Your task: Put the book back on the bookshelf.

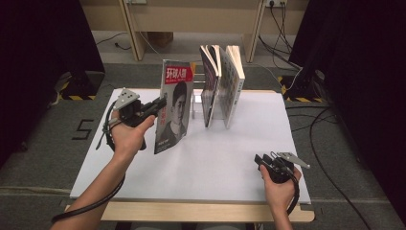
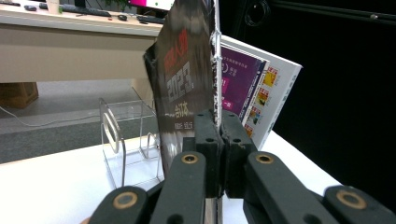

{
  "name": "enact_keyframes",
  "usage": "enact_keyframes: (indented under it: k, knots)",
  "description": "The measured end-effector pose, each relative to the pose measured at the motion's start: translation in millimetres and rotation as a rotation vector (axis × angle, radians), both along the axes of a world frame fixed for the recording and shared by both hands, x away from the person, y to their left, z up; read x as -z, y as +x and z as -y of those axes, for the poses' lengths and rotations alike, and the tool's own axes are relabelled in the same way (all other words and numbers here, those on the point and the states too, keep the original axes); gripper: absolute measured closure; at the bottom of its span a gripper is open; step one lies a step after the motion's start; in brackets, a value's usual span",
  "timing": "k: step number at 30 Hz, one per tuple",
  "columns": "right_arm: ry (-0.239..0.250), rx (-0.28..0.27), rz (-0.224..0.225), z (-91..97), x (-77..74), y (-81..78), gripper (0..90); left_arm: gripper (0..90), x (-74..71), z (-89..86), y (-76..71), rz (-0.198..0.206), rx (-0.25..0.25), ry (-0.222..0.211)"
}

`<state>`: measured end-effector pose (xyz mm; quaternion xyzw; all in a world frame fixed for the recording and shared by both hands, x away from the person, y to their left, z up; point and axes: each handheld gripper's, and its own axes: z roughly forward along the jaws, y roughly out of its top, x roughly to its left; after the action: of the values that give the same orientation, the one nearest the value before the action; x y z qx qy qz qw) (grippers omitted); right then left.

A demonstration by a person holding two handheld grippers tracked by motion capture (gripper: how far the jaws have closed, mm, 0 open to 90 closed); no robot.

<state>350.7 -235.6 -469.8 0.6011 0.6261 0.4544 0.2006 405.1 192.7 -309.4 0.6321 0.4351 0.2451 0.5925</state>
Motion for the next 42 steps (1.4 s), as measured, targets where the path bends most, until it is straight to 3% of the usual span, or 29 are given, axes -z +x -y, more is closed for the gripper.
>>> enact_keyframes:
  k: [5,10,28,42]
  knots:
    - [-0.001,-0.003,0.003,-0.6,-0.4,-0.3,60.6,87.4,-2.6,-2.5,-3.6,0.009,-0.007,-0.012]
    - [-0.008,-0.004,0.002,0.2,0.3,0.0,60.6,87.4,-2.9,-3.5,2.1,0.006,-0.019,-0.014]
    - [-0.002,-0.005,-0.003,3.0,2.5,1.1,60.7,87.4,6.7,18.9,49.8,0.041,-0.044,-0.008]
    - [0.014,-0.002,-0.016,2.2,4.0,1.8,60.7,87.3,11.4,30.4,80.7,0.096,-0.077,0.012]
